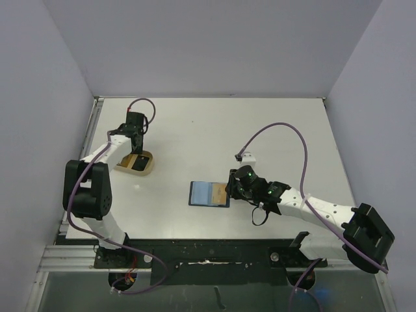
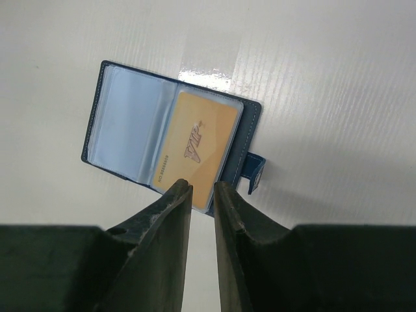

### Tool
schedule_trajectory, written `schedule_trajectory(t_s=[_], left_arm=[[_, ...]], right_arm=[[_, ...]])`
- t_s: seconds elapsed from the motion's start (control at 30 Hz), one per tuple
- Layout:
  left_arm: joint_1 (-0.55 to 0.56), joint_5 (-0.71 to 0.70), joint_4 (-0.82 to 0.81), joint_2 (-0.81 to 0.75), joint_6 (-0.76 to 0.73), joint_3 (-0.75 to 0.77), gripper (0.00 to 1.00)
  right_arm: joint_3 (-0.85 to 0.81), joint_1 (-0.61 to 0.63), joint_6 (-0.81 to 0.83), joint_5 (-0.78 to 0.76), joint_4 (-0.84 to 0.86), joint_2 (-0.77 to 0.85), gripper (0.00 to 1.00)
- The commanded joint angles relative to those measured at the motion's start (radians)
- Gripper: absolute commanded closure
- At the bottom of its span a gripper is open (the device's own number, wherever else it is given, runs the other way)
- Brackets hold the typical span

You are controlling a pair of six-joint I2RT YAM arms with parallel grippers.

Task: Put the credit cards into the card holder
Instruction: Pick up the credit card from the storage box.

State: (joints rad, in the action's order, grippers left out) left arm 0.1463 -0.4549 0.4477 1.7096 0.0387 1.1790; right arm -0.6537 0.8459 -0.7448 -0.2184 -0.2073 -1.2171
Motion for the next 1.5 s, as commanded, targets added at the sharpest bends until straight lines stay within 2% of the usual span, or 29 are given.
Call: schedule_trajectory(t_s=[0.0, 0.17, 0.53, 0.9, 1.47], left_arm=[[-0.008, -0.101, -0.009, 0.043, -0.024, 0.071, 0.58], [-0.008, -0.162, -0.028, 0.059, -0.048, 0.06, 0.58], [-0.01, -0.129, -0.037, 0.094, -0.056, 0.044, 0.57], [-0.01, -0.182, -0.026, 0.101, -0.061, 0.052, 0.57], [-0.01, -0.208, -0.004, 0.098, -0.075, 0.069, 0.68]], right_arm=[[0.002, 0.007, -0.006, -0.003, 0.059, 0.041, 0.78], [0.003, 0.006, -0.008, -0.006, 0.053, 0.056, 0.78], [0.012, 0.004, -0.007, -0.013, 0.052, 0.066, 0.77], [0.017, 0.003, -0.006, -0.021, 0.047, 0.069, 0.77], [0.023, 0.002, -0.003, -0.026, 0.036, 0.071, 0.77]])
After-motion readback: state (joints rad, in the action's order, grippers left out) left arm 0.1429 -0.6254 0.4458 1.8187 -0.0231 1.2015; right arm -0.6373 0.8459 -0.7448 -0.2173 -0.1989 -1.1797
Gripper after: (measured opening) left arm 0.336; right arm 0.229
